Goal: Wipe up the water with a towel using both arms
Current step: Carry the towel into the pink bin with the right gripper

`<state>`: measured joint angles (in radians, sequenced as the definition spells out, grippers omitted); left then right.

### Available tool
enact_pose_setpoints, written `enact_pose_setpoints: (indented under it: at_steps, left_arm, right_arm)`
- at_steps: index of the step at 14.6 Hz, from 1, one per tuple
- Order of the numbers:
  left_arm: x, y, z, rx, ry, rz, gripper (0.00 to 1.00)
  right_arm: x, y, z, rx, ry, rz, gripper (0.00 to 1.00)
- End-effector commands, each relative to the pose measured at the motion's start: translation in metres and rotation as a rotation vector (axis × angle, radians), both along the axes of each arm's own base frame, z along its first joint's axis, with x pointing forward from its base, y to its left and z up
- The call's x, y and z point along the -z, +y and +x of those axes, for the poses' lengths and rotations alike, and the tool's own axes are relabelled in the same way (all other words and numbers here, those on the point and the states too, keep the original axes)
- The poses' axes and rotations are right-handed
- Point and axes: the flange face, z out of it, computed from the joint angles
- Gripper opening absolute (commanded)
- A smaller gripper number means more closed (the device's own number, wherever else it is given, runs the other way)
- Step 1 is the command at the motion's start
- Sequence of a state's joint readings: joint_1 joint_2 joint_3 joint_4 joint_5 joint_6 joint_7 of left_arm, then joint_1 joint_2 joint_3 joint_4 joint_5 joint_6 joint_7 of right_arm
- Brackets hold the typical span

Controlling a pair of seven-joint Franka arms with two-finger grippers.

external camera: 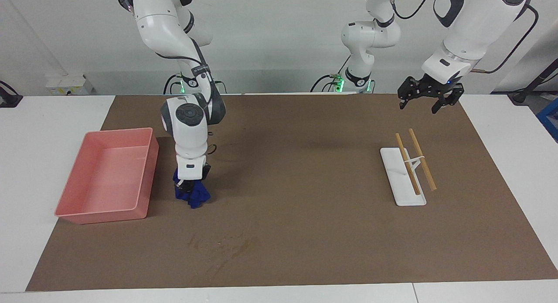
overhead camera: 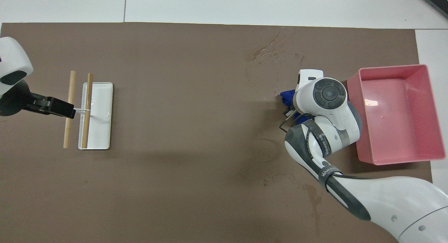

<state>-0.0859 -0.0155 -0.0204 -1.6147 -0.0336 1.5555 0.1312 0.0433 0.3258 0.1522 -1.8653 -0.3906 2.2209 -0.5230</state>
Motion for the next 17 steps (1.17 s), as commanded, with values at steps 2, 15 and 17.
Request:
enact_pose_setpoints:
  at_steps: [2,15,17]
  left_arm:
    - [-0.001,0.001,-0.007,0.001,-0.01,-0.012,1.0]
    - [-0.001,0.001,-0.007,0.001,-0.01,-0.012,1.0]
    - [-0.001,0.001,-0.007,0.001,-0.01,-0.012,1.0]
  right_arm:
    - [-0.116,-0.043,-0.002,-0.084,0.034,-0.088,0.0]
    - [-0.047,-0.252,-0.06,0.035,0.069,0.027,0.0]
    - [-0.035,-0.262,-0.063,0.095,0.071,0.039,0.0]
